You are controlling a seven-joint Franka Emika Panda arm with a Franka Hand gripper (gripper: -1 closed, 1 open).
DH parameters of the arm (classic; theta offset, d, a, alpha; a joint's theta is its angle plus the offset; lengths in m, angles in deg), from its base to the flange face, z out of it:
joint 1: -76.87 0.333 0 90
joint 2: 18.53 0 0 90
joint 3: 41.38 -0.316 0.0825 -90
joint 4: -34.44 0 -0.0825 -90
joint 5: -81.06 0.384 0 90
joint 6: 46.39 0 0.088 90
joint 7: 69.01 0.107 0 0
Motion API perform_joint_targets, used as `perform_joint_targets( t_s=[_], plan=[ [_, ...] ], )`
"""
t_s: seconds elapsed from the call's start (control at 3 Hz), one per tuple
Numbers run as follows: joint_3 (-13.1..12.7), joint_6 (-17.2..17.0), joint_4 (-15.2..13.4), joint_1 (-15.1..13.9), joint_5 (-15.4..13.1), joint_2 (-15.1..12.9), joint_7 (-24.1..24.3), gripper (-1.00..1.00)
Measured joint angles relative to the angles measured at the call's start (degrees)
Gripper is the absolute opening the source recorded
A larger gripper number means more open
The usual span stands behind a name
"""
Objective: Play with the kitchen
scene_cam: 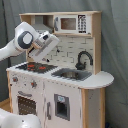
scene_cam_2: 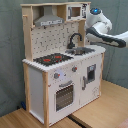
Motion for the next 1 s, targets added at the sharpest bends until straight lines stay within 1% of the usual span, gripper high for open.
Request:
perform_joint_targets(
  t_s=[0.33, 0.67, 1.0],
  plan=[
    [-1.53, 0.3, 1.23, -2.15, 3.96, -3.85, 2.3, 1.0],
    [-3.39, 0.42, 2.43, -3.7, 6.94, -7.57, 4.77, 1.0],
    [-6.07, 0.45, 2.41, -5.63, 8.77, -12.23, 7.0, 1.0]
  ],
)
